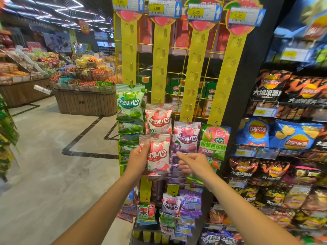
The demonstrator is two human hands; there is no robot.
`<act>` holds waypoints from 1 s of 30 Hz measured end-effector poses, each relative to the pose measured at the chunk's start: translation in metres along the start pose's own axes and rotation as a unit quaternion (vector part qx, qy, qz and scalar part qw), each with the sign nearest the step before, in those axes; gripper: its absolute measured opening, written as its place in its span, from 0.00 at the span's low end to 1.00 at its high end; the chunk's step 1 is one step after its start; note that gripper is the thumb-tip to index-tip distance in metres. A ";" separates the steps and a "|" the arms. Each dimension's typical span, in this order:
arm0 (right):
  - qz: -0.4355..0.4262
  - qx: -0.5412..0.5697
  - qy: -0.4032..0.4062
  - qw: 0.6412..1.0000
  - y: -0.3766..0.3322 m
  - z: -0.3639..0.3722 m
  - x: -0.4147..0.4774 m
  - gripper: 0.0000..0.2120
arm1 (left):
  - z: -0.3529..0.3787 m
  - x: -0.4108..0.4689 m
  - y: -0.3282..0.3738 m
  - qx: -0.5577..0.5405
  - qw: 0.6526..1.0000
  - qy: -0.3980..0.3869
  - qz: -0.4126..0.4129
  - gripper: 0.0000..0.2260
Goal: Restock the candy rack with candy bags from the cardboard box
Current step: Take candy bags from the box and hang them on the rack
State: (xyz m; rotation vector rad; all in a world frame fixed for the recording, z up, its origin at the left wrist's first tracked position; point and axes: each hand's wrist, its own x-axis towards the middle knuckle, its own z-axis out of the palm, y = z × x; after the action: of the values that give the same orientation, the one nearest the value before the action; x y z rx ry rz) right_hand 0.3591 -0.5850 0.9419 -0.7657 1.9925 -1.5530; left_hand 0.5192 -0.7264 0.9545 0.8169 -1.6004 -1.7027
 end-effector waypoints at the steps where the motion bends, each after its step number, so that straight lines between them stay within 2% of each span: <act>1: -0.018 0.000 -0.007 1.000 -0.009 0.001 -0.001 0.15 | 0.002 0.002 0.006 0.000 1.000 -0.001 0.007 0.21; 4: -0.064 -0.002 -0.029 0.998 -0.035 0.006 -0.001 0.16 | 0.007 0.011 0.027 0.001 0.999 -0.009 0.032 0.21; 9: -0.118 -0.014 -0.032 0.992 -0.074 0.014 0.007 0.12 | 0.013 0.023 0.066 0.012 0.998 -0.028 0.057 0.23; 13: -0.148 -0.016 0.015 0.989 -0.100 0.013 0.023 0.10 | 0.014 0.033 0.095 -0.020 0.996 -0.058 0.057 0.17; 16: -0.172 0.000 0.041 0.984 -0.120 0.010 0.034 0.11 | 0.010 0.039 0.110 -0.084 0.992 -0.082 0.052 0.10; 23: -0.208 0.017 0.065 0.976 -0.157 0.017 0.048 0.12 | 0.008 0.047 0.124 -0.161 0.980 -0.088 0.081 0.08; 30: -0.205 -0.027 0.093 0.974 -0.151 0.027 0.060 0.13 | 0.006 0.052 0.111 -0.208 0.975 -0.066 0.036 0.07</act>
State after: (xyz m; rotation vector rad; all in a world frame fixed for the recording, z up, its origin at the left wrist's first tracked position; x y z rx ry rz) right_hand 0.3531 -0.6744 1.0805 -1.1499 2.1118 -1.8664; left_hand 0.4889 -0.7690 1.0651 0.4394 -1.2674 -1.9780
